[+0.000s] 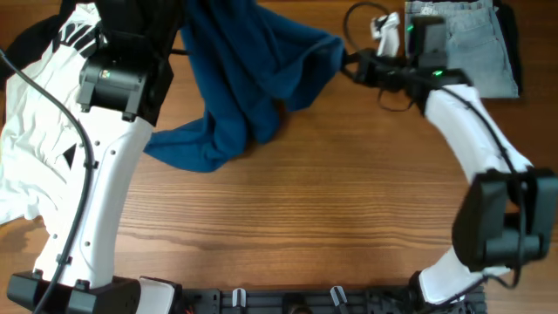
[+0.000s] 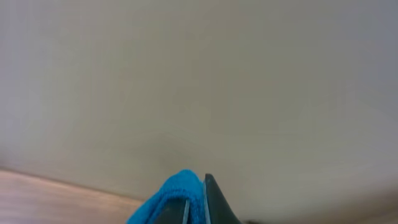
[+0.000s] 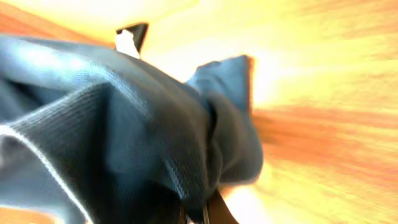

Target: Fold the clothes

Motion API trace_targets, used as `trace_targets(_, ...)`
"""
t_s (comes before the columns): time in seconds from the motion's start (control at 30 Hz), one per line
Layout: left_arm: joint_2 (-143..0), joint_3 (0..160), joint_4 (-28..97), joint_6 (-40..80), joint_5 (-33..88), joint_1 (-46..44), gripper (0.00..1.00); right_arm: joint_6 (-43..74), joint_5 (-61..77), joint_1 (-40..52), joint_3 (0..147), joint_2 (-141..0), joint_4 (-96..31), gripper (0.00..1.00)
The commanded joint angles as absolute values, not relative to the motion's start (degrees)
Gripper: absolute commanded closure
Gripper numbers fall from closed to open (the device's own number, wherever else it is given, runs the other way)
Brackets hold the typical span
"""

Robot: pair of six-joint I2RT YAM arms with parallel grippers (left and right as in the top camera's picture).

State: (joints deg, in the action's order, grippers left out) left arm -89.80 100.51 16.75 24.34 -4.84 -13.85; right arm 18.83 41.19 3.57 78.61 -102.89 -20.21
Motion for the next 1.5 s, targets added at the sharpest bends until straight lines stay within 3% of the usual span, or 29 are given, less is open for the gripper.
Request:
trace_targets(0.0,-87.7,101.6,18.3,13.5,-5.9,-13.5,0.96,7.3,34.1,2.1,88.1,-98.0,-31.8,0.96)
trace_targets(0.37,-74.9,101.6,11.1,12.4,-5.9,-13.6,0.96,0.3,32.1,-9.0,116.7,-92.3,-58.7,0.96)
trace_targets(0.67,-58.8,101.6,17.1,12.3,-5.9,-13.6,0.96,0.1,31.8,-11.2,117.8,-77.5,-64.7,0.96)
trace_targets(0.9,-50.8,101.6,30.6,10.7,-12.3,-13.6,0.96,0.2,26.1,-11.2,117.7,-70.9,-73.0,0.96)
trace_targets(1.03,-56.9,101.6,36.4,10.6,-14.9,-13.6,0.96,0.1,26.1,-11.2,117.7,-77.6,-74.5,0.96)
trace_targets(1.27,-82.8,101.6,36.0,10.7,-14.9,-13.6,0.96,-1.5,26.1,-11.0,117.7,-99.3,-74.6,0.96)
trace_targets(1.37,-93.3,101.6,31.4,10.7,-14.9,-13.6,0.96,-1.5,27.4,-10.0,117.7,-108.6,-70.1,0.96)
trace_targets(1.47,-99.7,101.6,22.5,10.7,-14.9,-13.5,0.96,-1.0,30.9,-8.2,117.7,-115.2,-57.7,0.96)
